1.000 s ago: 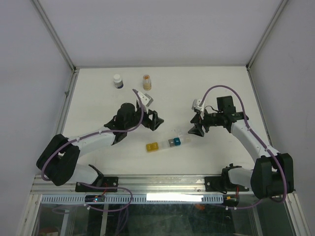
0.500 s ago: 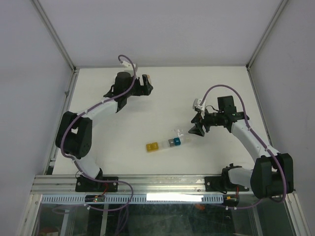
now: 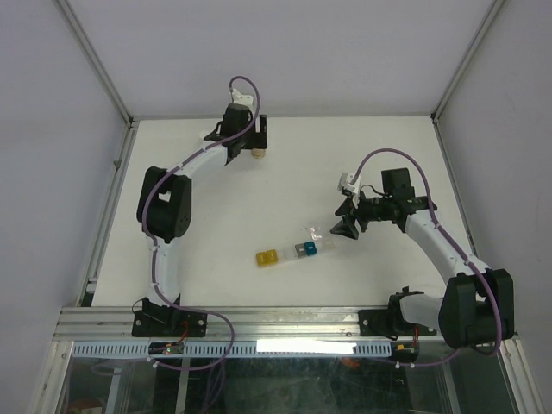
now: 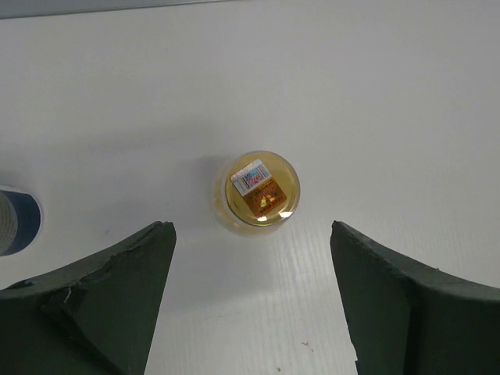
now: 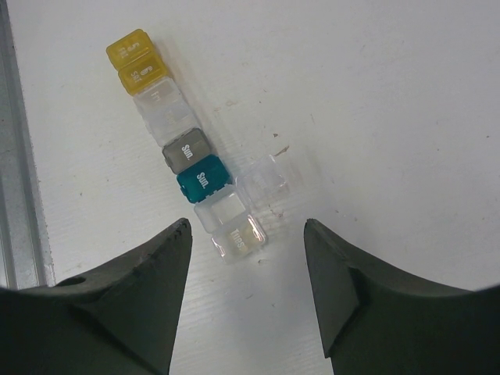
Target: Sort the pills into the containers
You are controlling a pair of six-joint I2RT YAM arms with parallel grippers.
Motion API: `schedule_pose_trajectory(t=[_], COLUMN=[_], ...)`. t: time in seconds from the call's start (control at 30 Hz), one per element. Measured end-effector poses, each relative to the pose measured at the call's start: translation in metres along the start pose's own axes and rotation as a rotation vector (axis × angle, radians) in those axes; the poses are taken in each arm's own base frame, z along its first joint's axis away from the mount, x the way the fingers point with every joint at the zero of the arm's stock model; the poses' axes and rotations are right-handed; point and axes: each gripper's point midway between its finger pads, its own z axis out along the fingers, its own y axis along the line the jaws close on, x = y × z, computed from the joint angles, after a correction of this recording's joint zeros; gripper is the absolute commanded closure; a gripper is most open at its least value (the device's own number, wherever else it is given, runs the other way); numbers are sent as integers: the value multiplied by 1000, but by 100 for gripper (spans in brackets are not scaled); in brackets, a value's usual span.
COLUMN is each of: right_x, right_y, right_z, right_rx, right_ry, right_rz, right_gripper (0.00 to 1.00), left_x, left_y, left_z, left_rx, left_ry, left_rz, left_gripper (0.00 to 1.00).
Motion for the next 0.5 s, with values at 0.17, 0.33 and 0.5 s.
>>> schedule_pose_trajectory(t=[0.17,0.33,0.5], right_x=[0,0,0], right_y=[0,0,0], right_z=[0,0,0], right_rx=[0,-1,-2], right_ry=[0,-1,-2], right_rz=[0,0,0], right_gripper=[38,38,38], left_x=[16,30,36], left_y=[3,6,7], left_z=[25,40,51], left_rx=[-13,-20,-22], left_ry=[55,99,113], left_rz=[51,81,97], left_gripper=[20,29,32])
